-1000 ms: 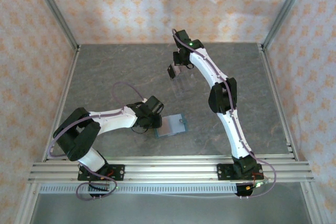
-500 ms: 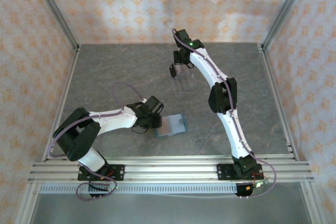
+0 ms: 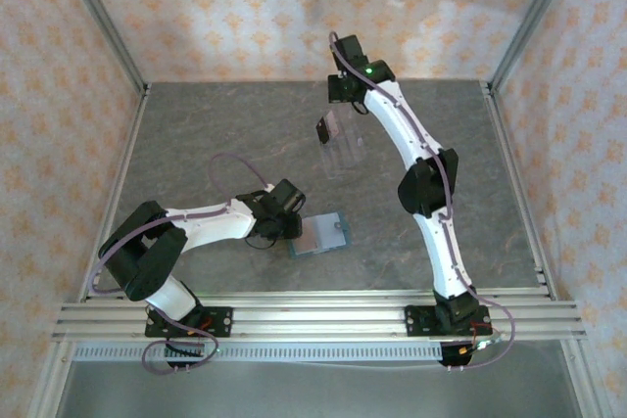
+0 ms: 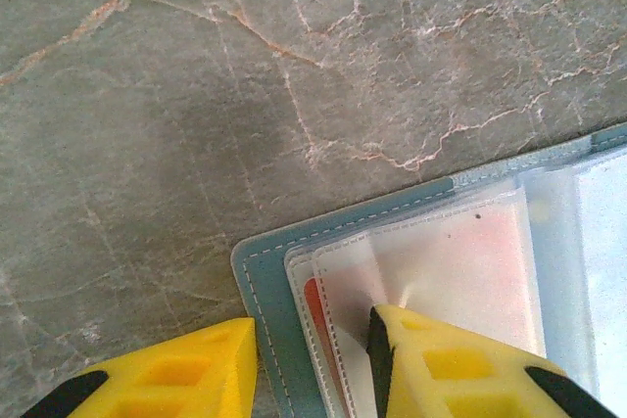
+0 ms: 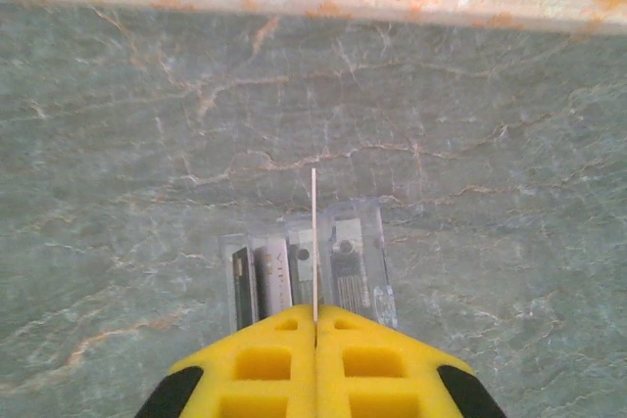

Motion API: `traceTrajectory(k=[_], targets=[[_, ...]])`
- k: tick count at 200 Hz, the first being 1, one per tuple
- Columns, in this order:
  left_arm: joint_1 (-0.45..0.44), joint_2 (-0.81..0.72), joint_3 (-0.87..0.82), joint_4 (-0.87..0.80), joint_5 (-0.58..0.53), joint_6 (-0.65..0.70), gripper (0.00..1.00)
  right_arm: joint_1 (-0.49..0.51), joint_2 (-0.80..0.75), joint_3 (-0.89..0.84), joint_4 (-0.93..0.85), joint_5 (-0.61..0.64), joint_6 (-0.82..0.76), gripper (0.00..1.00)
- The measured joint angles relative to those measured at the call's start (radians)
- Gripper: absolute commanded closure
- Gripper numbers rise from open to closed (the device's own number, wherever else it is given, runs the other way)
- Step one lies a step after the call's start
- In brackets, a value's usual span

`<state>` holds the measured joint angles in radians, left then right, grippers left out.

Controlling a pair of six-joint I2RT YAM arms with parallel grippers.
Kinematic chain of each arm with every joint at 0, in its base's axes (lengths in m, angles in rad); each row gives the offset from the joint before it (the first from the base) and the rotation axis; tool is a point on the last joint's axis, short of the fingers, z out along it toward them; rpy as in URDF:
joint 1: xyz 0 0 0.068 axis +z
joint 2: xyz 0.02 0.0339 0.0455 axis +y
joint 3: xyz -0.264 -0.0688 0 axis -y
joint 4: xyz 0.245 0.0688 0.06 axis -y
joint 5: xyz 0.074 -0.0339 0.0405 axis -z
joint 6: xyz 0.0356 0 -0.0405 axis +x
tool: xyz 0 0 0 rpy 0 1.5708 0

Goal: Put the credit cards into the card holder

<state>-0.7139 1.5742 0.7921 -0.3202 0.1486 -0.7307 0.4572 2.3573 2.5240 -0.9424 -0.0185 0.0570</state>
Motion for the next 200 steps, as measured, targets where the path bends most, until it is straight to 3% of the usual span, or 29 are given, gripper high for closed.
traceTrajectory(k=[16, 39, 94, 151, 200], targets=[[0.0, -0.001, 0.006, -0.009, 0.0, 0.006, 0.65, 0.008, -0.093, -0.1, 0.022, 0.0, 0.001, 1.0], [0.0, -0.001, 0.016, -0.031, 0.0, 0.023, 0.65, 0.032, -0.304, -0.375, 0.106, -0.018, 0.007, 1.0], [-0.011, -0.03, 0.04, -0.105, 0.0, 0.059, 0.6, 0.06, -0.742, -1.055, 0.394, -0.214, 0.103, 1.0], [-0.067, -0.072, 0.09, -0.148, -0.013, 0.07, 0.57, 0.093, -0.858, -1.484, 0.629, -0.391, 0.221, 1.0], [-0.09, -0.002, 0.109, -0.149, -0.033, 0.069, 0.6, 0.098, -0.964, -1.759, 0.907, -0.47, 0.364, 1.0]])
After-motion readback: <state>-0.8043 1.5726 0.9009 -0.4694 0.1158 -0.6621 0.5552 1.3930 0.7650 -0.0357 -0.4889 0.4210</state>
